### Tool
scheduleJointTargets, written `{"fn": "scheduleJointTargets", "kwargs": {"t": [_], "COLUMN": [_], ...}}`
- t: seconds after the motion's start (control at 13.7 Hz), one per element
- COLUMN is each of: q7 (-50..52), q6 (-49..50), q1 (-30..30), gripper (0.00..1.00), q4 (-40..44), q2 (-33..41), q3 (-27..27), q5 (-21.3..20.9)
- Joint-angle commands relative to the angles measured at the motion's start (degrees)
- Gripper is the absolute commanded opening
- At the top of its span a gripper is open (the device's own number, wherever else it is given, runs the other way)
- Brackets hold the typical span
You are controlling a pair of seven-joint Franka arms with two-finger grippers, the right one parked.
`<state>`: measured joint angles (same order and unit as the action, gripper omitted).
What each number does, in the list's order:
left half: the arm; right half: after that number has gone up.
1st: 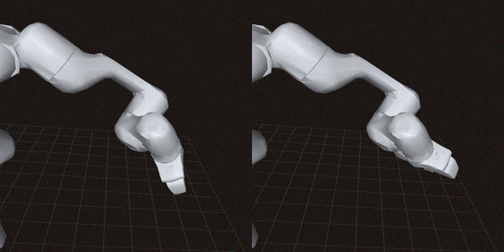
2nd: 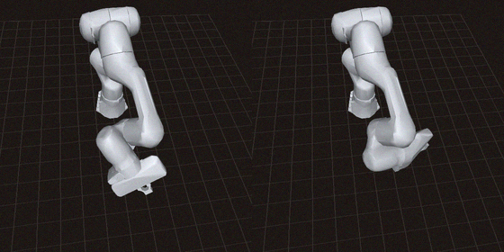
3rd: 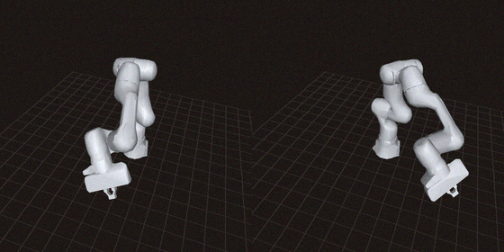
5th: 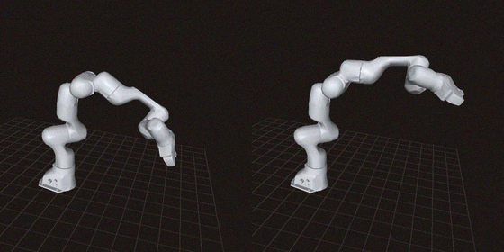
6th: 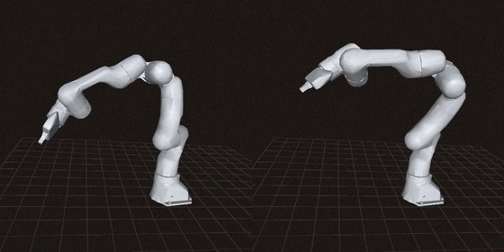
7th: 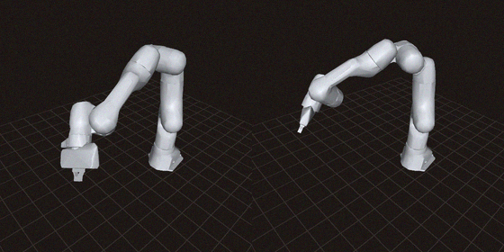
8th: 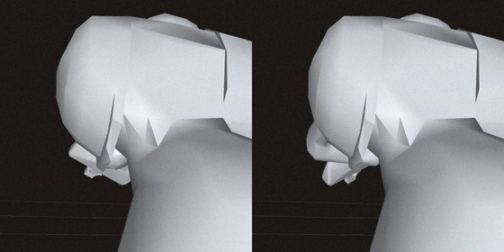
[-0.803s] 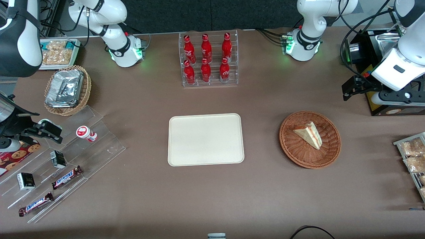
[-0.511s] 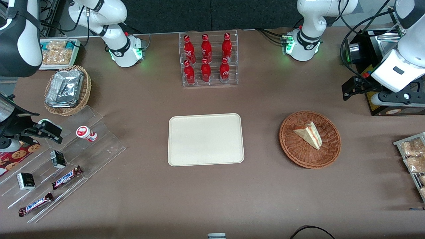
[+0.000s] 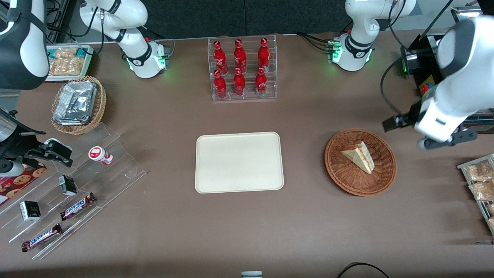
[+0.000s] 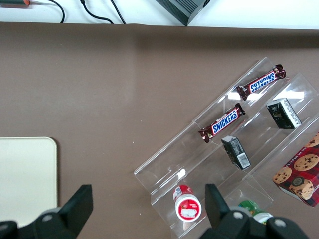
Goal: Place sandwich from basket to tray
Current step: 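Move the left gripper down over the wrapped sandwich in the wicker basket, then lower the left gripper onto the sandwich and close it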
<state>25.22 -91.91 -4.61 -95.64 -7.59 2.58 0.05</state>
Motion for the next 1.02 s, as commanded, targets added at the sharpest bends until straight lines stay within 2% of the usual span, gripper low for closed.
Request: {"fn": "scheduleJointTargets", "kwargs": {"t": [0.0,0.15,0.51,0.95], "q7": [11.9,20.4,28.5,29.2], "q6": [-3.8,-10.3,-26.8,-41.4], "q1": [1.0,1.2,1.2,1.2], "gripper": [1.0,1.0,1.0,1.0], "q4": [-1.6,-6.0,-18.9,-29.9], "q2": [-4.8,-5.8,-5.6,-5.8], "q3": [-0.9,-0.9,-0.9,-0.9], "q5": [2.3,3.3,3.4,5.0]}}
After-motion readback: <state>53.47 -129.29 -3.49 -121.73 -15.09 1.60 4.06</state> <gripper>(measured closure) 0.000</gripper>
